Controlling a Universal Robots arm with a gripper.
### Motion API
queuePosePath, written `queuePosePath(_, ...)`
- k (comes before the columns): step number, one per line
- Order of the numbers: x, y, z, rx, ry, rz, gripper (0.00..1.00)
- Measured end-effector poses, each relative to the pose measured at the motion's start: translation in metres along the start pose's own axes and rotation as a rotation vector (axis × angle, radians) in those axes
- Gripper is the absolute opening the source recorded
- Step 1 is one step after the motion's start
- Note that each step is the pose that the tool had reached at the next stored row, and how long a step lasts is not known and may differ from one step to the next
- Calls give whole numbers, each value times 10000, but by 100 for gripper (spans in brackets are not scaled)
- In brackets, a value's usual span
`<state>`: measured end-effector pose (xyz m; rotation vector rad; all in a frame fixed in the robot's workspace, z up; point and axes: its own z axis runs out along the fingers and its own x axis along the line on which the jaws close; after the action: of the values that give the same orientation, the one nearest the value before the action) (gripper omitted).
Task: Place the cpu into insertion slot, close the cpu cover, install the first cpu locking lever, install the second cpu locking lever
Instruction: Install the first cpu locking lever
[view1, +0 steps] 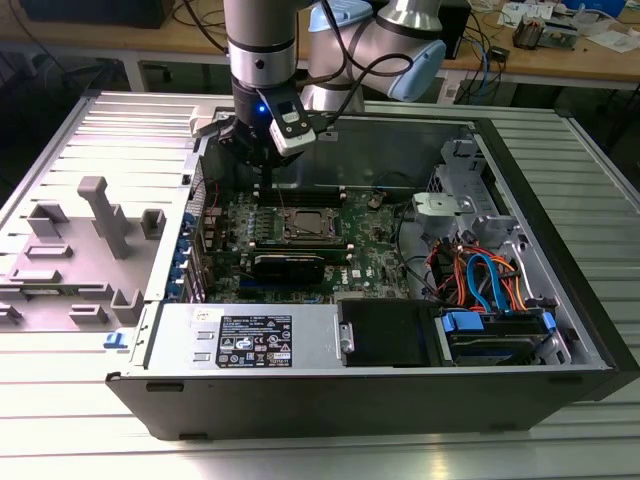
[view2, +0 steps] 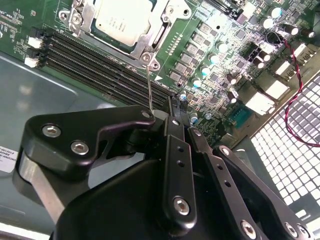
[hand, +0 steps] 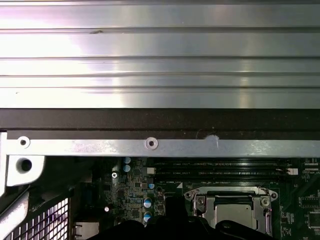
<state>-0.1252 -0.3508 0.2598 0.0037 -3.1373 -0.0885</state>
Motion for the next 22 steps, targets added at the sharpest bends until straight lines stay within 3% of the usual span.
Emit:
queuePosePath(7,-4,1,0,0,0,1,11)
queuePosePath(17,-104,0,0,0,0,0,11)
queuePosePath(22,-120,0,0,0,0,1,11)
